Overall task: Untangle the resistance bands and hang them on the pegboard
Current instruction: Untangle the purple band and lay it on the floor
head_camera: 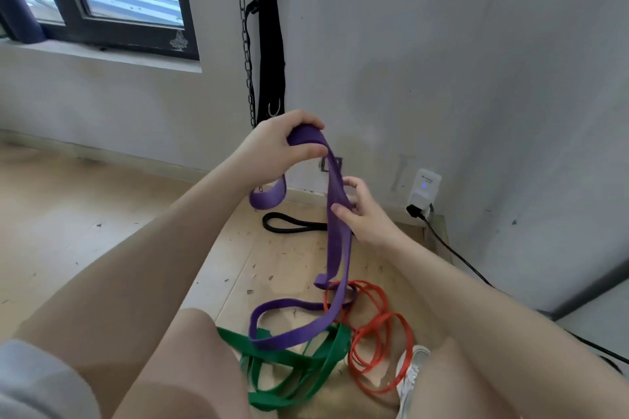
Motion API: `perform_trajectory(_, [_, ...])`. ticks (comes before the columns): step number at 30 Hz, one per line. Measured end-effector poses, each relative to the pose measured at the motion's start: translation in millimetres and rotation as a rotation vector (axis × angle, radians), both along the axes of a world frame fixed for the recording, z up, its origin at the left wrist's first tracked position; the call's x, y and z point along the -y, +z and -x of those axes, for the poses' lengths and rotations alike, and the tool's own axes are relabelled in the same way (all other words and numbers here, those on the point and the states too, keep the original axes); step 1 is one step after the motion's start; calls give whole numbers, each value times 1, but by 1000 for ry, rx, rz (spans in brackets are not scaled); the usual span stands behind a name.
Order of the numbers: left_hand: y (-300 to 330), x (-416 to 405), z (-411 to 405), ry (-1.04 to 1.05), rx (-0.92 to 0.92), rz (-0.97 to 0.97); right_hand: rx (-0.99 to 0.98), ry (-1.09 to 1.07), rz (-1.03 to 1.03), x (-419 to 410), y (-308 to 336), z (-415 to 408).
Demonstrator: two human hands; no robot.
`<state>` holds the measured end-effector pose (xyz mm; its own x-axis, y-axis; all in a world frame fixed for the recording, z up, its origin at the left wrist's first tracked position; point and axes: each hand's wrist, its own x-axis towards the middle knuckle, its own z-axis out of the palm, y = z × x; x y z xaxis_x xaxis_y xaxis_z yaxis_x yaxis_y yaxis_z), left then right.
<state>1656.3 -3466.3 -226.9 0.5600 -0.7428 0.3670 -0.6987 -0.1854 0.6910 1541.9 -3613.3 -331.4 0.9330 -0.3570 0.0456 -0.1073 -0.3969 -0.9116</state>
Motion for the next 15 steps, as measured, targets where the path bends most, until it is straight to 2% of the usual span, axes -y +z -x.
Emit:
perform_trajectory(2, [4, 7, 4, -45, 26, -32, 12, 31, -109, -2, -7, 0])
perform_trajectory(6, [8, 12, 9, -151, 33, -61, 1, 159, -59, -1, -8, -1])
perform_trajectory(11, [1, 0, 9, -155, 14, -36, 12, 124, 137, 8, -8, -6])
perform_trajectory(15, [-16, -7, 10, -125, -70, 43, -19, 21, 414, 9, -19, -10])
